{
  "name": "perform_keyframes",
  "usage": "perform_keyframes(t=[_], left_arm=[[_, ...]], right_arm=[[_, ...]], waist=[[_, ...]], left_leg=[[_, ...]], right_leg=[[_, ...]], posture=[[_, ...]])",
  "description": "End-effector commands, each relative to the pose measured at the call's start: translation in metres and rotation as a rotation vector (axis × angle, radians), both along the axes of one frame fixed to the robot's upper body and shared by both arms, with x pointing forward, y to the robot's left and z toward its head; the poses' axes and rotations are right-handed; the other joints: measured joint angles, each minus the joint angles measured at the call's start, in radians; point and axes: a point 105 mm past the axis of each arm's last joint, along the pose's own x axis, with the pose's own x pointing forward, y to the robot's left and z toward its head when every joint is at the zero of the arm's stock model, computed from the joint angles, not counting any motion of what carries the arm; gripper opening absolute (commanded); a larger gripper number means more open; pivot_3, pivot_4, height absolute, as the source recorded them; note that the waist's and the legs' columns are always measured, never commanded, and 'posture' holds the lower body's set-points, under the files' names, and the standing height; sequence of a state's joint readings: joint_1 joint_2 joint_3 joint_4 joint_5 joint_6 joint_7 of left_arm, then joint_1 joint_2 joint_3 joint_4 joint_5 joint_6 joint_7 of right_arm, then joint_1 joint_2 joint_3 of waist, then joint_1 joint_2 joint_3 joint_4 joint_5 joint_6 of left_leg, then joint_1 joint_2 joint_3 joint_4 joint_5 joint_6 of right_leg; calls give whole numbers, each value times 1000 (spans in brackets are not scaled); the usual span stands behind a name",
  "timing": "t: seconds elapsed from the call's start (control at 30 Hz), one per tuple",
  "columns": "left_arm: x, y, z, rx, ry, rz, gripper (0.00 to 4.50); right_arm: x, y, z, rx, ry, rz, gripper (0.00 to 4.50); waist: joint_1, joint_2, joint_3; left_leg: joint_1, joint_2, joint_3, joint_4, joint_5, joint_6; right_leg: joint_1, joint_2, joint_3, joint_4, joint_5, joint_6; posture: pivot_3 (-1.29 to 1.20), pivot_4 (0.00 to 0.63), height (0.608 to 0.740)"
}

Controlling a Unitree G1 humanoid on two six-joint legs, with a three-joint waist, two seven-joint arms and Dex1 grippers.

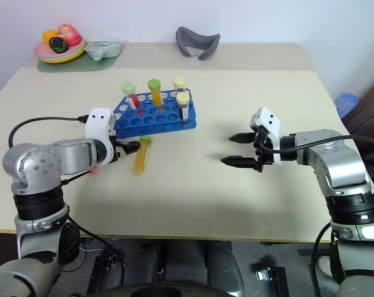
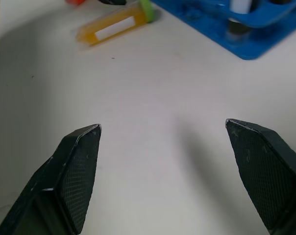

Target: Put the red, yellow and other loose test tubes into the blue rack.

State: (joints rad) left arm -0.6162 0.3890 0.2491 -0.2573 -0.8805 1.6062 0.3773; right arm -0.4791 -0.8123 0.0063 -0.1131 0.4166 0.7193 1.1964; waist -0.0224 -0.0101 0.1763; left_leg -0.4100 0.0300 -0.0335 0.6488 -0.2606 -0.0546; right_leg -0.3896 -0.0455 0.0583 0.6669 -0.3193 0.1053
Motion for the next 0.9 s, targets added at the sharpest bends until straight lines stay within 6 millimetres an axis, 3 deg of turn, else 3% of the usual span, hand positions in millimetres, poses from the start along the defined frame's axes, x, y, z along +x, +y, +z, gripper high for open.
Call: perform_keyframes(t=[0.03, 0.27, 0.67, 0.9], left_arm=[[3, -9, 2, -23, 27, 2, 4334], [12, -27, 9, -45, 114, -51, 4334], [17, -18, 45, 84, 114, -105, 4334], [17, -39, 67, -92, 117, -175, 4334]], right_arm=[[-1, 2, 10, -4, -56, 12, 4144], [0, 7, 12, 4, -79, 14, 4144], [-2, 11, 9, 43, -73, -14, 4144], [1, 15, 9, 73, -78, -40, 4144]], waist=[[7, 0, 0], [11, -1, 0], [9, -1, 0], [7, -1, 0]], left_leg=[[0, 0, 0, 0, 0, 0], [0, -1, 0, 1, 0, -1], [0, -2, 1, 0, 5, -9], [-1, -2, 1, 0, 6, -10]], right_leg=[[0, 0, 0, 0, 0, 0], [0, 0, 0, 0, 0, 0], [-1, 0, 0, 0, 0, 0], [-1, 0, 0, 1, 0, 0]], posture=[[0, 150, 740], [0, 150, 740], [0, 150, 740], [0, 150, 740]])
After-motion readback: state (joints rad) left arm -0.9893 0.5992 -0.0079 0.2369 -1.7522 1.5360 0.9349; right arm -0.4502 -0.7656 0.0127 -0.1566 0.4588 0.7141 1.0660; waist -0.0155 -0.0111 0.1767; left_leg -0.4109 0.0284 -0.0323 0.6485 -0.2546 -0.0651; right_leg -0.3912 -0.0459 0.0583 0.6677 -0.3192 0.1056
